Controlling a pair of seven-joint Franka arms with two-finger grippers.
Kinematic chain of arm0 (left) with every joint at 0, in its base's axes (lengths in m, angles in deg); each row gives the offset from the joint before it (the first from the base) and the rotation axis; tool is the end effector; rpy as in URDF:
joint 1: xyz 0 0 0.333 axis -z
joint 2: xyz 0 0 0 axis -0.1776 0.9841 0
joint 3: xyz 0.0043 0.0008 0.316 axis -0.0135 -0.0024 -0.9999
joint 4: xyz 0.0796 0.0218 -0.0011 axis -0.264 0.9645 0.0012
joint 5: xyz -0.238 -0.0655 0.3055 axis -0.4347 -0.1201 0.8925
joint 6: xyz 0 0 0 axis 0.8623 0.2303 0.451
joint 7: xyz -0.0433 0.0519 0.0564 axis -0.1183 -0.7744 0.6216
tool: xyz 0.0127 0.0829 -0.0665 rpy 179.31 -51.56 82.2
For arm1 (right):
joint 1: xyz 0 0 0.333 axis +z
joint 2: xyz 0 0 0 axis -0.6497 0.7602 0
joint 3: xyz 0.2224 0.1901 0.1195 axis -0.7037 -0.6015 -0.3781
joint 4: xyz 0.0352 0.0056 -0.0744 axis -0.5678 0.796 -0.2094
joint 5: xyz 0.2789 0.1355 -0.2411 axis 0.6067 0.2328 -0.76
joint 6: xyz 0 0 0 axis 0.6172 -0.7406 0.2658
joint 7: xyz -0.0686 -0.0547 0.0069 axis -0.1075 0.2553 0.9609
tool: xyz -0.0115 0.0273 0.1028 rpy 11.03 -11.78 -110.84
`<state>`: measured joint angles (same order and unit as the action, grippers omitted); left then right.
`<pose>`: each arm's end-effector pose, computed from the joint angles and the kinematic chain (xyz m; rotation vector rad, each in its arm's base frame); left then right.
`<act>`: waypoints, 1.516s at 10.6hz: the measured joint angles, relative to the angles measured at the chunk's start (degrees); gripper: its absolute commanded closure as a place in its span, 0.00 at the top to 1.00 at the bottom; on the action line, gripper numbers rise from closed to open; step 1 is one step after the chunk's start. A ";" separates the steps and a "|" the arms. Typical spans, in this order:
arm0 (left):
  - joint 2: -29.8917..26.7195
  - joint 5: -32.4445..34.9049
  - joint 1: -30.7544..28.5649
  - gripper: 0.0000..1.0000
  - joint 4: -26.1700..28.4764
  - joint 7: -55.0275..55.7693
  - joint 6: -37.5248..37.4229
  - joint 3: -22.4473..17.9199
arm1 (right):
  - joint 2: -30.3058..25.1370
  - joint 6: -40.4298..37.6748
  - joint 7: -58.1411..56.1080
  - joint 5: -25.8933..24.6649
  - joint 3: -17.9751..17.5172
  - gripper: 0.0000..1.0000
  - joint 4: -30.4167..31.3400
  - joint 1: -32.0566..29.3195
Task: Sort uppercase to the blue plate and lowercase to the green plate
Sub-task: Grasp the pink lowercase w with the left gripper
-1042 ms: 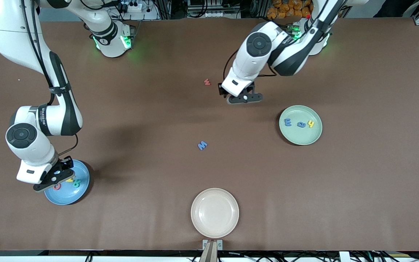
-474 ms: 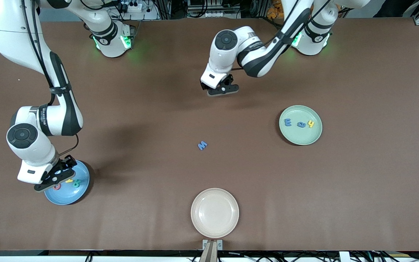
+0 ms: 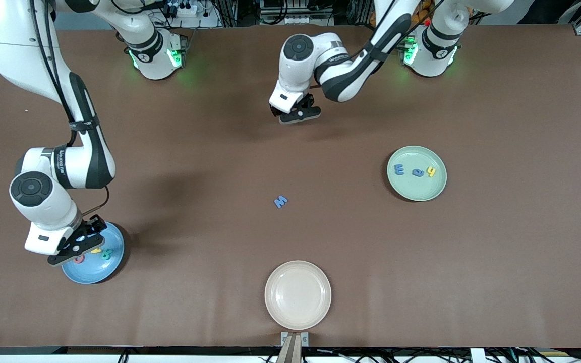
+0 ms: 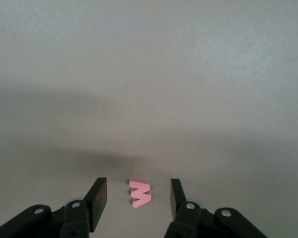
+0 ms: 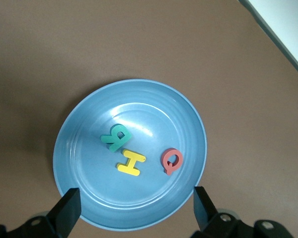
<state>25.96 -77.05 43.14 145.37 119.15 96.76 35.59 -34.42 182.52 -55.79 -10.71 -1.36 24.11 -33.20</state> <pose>0.2723 -0.5312 0.2396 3.0503 0.3778 -0.1187 0.6887 -0.0370 0.2751 2.6813 0.8256 0.1024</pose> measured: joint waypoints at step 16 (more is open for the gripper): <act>5.77 9.77 3.37 0.57 2.02 11.77 5.54 -0.75 | 1.68 0.05 0.54 0.05 -0.04 1.00 0.08 -0.82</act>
<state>31.73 -67.28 46.51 147.39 130.93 102.29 34.84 -32.75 182.57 -55.25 -10.66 -1.40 24.19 -34.02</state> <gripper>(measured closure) 0.427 0.000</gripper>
